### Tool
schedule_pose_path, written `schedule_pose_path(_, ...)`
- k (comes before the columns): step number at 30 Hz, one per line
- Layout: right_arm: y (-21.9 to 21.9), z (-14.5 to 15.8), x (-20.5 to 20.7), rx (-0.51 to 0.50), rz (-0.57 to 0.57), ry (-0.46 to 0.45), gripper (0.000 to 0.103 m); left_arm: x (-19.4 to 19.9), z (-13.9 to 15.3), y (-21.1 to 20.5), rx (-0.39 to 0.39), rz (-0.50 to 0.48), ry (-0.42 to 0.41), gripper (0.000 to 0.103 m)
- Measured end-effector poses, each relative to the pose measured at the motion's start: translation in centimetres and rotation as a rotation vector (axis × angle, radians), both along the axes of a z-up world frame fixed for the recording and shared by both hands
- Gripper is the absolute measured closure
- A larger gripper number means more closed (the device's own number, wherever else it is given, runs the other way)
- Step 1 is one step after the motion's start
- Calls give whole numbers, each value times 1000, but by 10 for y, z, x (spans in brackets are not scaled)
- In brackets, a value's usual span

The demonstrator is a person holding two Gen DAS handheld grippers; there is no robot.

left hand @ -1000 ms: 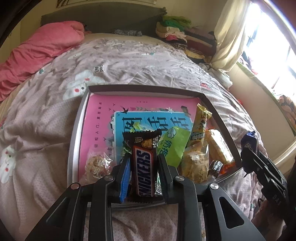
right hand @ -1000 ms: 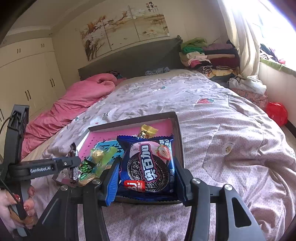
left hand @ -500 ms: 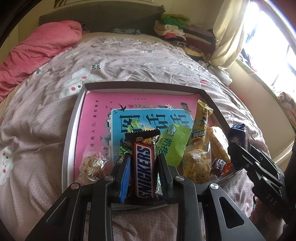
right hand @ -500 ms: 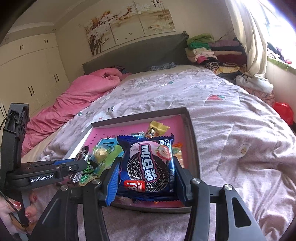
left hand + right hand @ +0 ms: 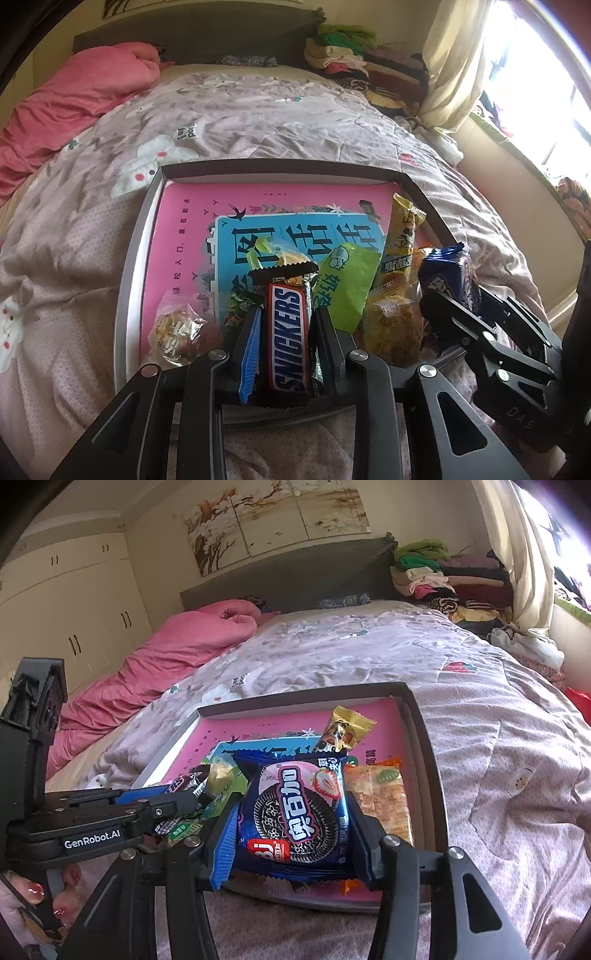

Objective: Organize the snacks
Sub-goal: 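Lower the Snickers bar into the tray with the left gripper while the right lowers the Oreo bag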

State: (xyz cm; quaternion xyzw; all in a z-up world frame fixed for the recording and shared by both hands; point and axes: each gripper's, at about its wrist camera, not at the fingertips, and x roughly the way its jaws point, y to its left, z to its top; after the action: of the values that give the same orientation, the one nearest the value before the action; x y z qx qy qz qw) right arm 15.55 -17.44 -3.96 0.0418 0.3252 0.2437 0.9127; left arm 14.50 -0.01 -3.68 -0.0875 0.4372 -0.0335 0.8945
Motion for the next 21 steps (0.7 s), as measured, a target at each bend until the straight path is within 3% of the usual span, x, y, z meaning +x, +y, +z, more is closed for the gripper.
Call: schedule_pose_path(21,-3,-5,10,-10,-23,7,50,5,-1,-4,10,-6,7,74)
